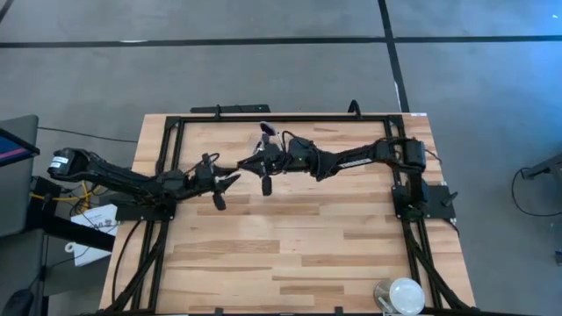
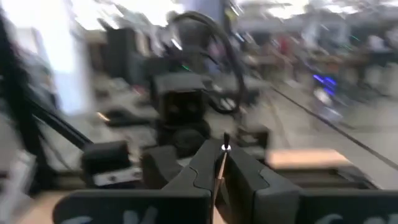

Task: Sort items
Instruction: Put the liner brush into the transparent organizer

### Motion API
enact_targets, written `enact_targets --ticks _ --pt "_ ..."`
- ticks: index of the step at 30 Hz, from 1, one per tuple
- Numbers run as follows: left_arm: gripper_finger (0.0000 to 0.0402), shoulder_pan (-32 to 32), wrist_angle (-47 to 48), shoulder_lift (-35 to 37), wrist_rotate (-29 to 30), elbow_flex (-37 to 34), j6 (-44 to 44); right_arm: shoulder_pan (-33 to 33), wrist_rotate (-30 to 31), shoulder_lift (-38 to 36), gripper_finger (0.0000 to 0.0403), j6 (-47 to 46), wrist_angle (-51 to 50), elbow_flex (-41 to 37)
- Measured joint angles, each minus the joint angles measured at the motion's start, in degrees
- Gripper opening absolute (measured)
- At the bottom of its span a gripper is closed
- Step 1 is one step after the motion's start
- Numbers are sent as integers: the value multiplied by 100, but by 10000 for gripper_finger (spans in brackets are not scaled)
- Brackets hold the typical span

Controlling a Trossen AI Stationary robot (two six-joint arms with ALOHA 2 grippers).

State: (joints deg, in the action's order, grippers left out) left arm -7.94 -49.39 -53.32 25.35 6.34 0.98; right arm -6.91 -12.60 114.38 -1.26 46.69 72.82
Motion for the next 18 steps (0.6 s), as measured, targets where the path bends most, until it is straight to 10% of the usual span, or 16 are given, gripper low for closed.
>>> enact_targets --ticks 8,18 --pt "134 0 -17 -765 1225 0 -297 -131 2616 -840 8 1274 -2815 362" --pt "137 -2 -52 -1460 790 0 -1231 -868 2601 108 9 716 -2967 803"
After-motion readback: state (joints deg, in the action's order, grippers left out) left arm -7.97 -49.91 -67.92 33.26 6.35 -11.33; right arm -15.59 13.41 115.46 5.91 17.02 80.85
